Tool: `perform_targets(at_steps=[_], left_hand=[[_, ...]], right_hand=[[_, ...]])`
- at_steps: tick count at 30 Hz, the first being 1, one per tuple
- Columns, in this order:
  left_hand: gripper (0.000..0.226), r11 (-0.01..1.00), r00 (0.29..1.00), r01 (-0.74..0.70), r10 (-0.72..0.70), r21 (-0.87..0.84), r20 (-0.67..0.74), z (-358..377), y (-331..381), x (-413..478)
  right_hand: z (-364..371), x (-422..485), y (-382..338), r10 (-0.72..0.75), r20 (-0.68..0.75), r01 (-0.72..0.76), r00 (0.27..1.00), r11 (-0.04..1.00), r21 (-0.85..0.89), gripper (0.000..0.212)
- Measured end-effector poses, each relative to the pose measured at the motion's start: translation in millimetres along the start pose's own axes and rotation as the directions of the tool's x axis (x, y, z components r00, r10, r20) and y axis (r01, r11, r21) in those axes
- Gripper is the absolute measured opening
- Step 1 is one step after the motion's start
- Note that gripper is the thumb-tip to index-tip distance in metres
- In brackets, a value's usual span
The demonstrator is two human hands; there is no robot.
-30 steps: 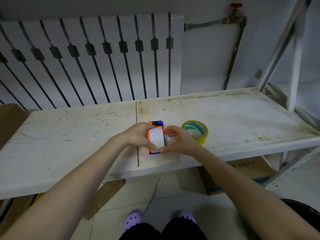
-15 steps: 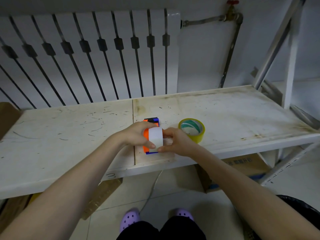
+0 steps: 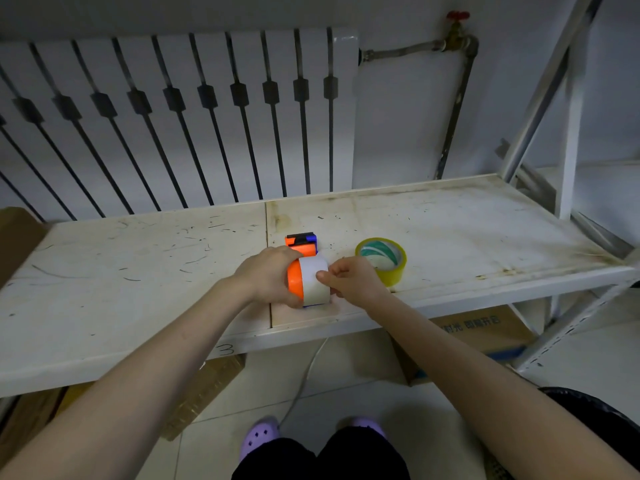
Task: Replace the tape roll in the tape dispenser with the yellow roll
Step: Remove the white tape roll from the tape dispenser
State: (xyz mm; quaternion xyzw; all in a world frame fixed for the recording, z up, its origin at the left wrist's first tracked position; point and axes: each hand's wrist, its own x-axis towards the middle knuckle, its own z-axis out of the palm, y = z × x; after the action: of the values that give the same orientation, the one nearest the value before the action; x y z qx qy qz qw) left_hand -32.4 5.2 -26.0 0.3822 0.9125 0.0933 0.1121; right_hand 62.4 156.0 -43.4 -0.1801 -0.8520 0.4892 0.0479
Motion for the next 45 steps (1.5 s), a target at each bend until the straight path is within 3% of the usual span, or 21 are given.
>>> perform_targets(at_steps=[8,13,18,23,27,29,33,37,39,41,45], left_hand=[[0.097,0.998,0.998,0.033,-0.036,0.055,0.047,-1,0,-1],[0.09,0.998,0.994,0.055,-0.057,0.03,0.096,-7,0,2],[0.094,0.998,0.988,0.057,-0.061,0.038,0.139,-8,3,5],[0.093,0.998,0.99,0.058,-0.06,0.019,0.13,-5,1,4],[0.083,0.997,0.991,0.076,-0.074,-0.02,0.11,-3,5,3],[0.074,0.995,0.993,0.094,-0.091,-0.041,0.07,-1,7,-1],[0.068,0.992,0.991,0.112,-0.107,-0.064,0.076,-3,5,-7],[0.064,0.976,0.987,0.066,-0.094,0.207,0.129,-12,13,-2],[0.062,0.953,0.987,0.047,-0.09,0.299,0.133,-13,14,-1],[0.064,0.952,0.987,0.04,-0.085,0.305,0.134,-12,12,-3],[0.071,0.949,0.989,-0.001,-0.046,0.315,0.141,-13,16,-6]], right_hand=[[1,-6,-7,0.107,0.064,-0.113,0.992,0.989,0.098,0.028],[14,-9,-11,0.045,-0.058,-0.05,0.997,0.995,-0.084,0.032],[9,-10,-10,0.201,0.05,-0.207,0.978,0.934,0.292,0.021],[24,-17,-3,0.074,-0.113,-0.056,0.991,0.986,0.154,0.012],[25,-21,-4,0.164,-0.15,-0.109,0.975,0.942,0.318,0.014],[23,-23,1,0.109,-0.171,-0.061,0.979,0.962,0.265,0.012],[17,-28,6,-0.038,-0.007,0.039,0.999,0.997,0.072,0.022],[16,-33,8,-0.107,-0.044,0.104,0.993,0.992,-0.074,0.01],[20,-34,8,-0.159,-0.043,0.152,0.986,0.978,-0.14,0.016],[24,-34,7,-0.196,-0.055,0.186,0.979,0.972,-0.142,0.023],[25,-36,14,-0.168,-0.051,0.167,0.985,0.986,-0.015,0.014]])
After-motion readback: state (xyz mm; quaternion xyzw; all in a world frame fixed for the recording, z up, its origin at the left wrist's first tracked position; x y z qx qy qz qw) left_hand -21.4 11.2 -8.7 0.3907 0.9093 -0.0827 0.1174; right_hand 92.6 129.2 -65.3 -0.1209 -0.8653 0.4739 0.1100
